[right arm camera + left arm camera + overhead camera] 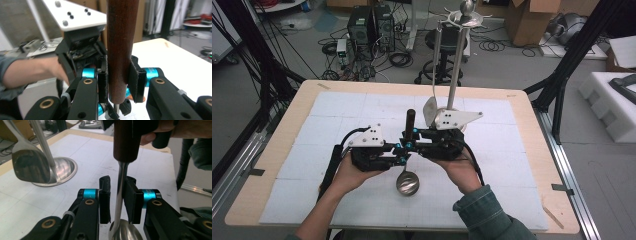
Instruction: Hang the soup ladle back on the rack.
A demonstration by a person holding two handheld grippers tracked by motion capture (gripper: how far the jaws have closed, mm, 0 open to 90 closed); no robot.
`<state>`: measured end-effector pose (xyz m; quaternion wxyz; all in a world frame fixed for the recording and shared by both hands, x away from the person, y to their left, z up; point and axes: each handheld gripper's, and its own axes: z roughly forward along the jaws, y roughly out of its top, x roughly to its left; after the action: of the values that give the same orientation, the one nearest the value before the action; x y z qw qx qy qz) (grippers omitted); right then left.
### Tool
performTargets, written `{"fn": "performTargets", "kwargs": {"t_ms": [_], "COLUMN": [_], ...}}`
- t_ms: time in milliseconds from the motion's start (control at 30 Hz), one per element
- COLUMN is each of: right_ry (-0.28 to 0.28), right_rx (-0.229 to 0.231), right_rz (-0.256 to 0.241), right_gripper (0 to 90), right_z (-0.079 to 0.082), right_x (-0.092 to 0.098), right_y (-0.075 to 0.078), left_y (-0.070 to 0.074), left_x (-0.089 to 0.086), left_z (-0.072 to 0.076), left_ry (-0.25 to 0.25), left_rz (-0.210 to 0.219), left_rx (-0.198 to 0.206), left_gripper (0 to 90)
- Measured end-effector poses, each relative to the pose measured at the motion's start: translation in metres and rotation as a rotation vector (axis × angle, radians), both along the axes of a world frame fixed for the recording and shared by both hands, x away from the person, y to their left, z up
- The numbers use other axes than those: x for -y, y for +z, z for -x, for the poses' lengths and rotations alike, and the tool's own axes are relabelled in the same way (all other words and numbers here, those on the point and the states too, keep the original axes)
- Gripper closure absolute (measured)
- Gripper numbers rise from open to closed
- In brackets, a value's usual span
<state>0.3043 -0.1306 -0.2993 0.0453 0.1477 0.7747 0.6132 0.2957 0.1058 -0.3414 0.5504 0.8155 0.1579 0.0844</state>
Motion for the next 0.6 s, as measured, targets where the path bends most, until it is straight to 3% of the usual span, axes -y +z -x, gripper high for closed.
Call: {"fn": "performTargets", "kwargs": {"t_ms": [100, 200, 333, 433, 600], "right_ry": [-0.049, -0.058, 0.026, 0.102, 0.174], "right_rx": [-0.006, -0.006, 0.0, 0.004, -0.001], "right_rz": [-0.012, -0.009, -0.016, -0.032, -0.043], "right_gripper": [73.6, 73.4, 70.9, 69.5, 71.1], "right_z": [0.0013, 0.0014, -0.002, -0.0044, -0.0054], "right_x": [0.0007, 0.0009, 0.0044, 0.0073, 0.0065], "right_y": [0.0004, 0.0003, 0.0013, 0.0023, 0.0014], "left_y": [0.0005, 0.001, 0.0025, 0.0028, 0.0036], "left_x": [0.0004, -0.0001, -0.003, -0.0049, -0.006], "left_z": [0.0007, 0.0008, 0.0007, 0.0009, 0.0012], "left_ry": [0.008, 0.001, -0.063, -0.115, -0.171], "left_rz": [0.012, 0.009, 0.004, 0.024, 0.037], "left_rx": [0.008, 0.016, 0.018, 0.007, 0.001], "left_gripper": [80.9, 83.5, 83.9, 84.0, 84.0]}}
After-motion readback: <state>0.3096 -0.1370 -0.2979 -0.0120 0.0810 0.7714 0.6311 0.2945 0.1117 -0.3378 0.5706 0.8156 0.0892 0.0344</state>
